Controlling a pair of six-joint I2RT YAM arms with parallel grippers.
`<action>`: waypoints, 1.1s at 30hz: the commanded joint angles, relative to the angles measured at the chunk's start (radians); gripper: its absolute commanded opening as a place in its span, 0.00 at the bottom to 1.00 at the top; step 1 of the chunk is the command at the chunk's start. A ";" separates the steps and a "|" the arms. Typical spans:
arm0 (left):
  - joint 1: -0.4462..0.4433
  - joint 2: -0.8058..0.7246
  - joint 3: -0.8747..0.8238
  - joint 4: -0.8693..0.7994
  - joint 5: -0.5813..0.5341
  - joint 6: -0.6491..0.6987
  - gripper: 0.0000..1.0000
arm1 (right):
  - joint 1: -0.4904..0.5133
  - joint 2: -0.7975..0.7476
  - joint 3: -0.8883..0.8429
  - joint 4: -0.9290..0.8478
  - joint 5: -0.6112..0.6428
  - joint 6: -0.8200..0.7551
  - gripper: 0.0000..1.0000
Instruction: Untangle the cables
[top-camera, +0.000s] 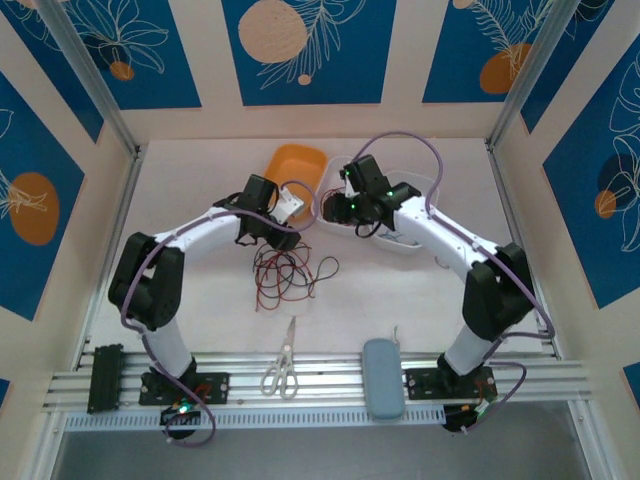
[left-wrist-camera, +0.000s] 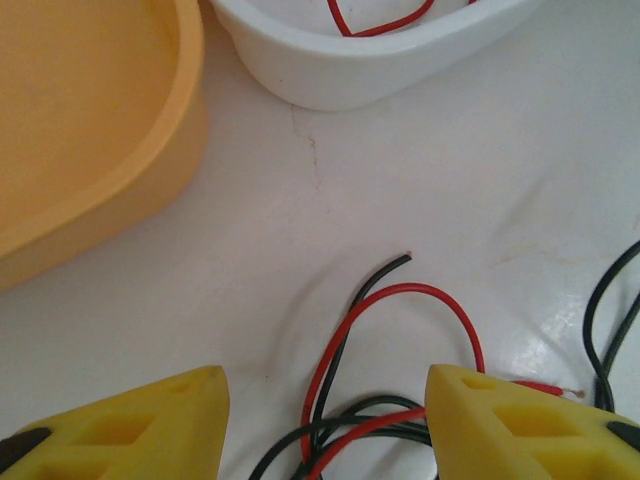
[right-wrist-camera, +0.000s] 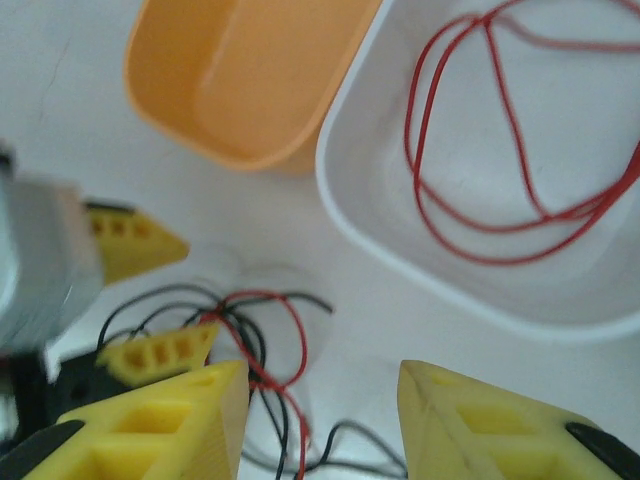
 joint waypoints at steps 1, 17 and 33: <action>-0.009 0.045 0.052 -0.079 0.046 0.060 0.54 | 0.045 -0.070 -0.095 0.056 0.016 0.069 0.43; -0.046 0.191 0.162 -0.170 0.010 0.060 0.51 | 0.221 -0.265 -0.322 0.190 0.226 0.125 0.51; -0.050 0.160 0.149 -0.142 0.004 -0.002 0.03 | 0.257 -0.168 -0.356 0.234 0.161 0.143 0.51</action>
